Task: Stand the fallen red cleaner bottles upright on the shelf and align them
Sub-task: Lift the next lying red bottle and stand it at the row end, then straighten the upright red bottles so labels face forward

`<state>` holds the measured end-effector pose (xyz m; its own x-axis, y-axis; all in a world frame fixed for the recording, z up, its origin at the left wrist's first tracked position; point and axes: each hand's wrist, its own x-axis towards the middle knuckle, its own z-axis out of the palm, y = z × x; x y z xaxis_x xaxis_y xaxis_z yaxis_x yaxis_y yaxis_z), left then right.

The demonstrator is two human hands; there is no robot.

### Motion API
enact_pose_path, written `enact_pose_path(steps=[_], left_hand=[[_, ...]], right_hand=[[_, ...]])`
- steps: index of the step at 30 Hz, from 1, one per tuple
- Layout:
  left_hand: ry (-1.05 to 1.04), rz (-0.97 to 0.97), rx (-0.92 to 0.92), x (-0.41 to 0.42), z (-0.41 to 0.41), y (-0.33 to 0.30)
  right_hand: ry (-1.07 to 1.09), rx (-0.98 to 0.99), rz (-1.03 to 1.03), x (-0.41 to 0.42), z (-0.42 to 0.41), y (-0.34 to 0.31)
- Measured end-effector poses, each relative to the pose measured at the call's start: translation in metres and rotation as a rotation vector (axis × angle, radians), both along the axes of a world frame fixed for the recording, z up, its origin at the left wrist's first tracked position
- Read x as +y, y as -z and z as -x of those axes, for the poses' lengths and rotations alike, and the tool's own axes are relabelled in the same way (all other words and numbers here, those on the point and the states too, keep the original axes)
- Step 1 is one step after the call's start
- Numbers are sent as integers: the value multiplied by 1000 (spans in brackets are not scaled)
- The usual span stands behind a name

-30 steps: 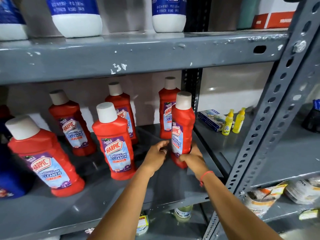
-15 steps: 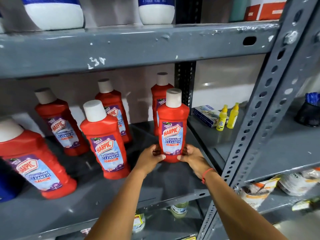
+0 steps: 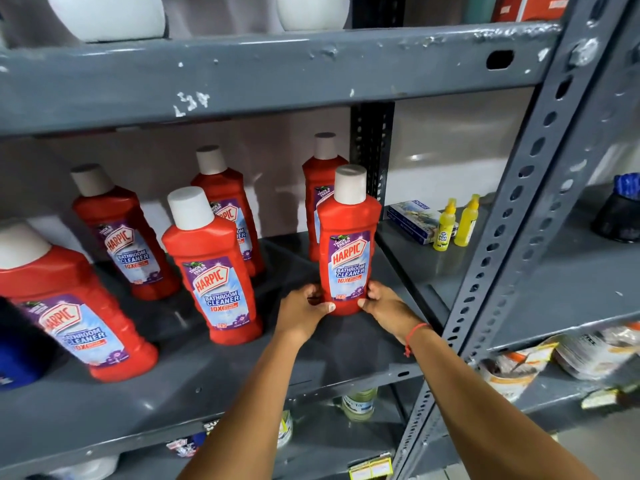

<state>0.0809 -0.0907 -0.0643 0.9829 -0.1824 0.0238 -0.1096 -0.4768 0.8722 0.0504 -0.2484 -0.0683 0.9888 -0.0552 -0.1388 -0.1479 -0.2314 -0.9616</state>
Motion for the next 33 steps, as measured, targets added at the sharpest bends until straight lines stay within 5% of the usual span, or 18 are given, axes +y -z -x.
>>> enact_pose_path(steps=[20, 26, 29, 33], left_hand=[[-45, 3, -40, -3, 49, 4], [-72, 12, -36, 0, 53, 5], [-161, 33, -43, 8, 59, 4], [-417, 153, -170, 41, 74, 0]], right_hand=[[169, 14, 15, 7, 49, 6], [465, -80, 134, 29, 74, 15], [540, -210, 94, 64, 110, 22], [372, -286, 68, 107, 123, 32]])
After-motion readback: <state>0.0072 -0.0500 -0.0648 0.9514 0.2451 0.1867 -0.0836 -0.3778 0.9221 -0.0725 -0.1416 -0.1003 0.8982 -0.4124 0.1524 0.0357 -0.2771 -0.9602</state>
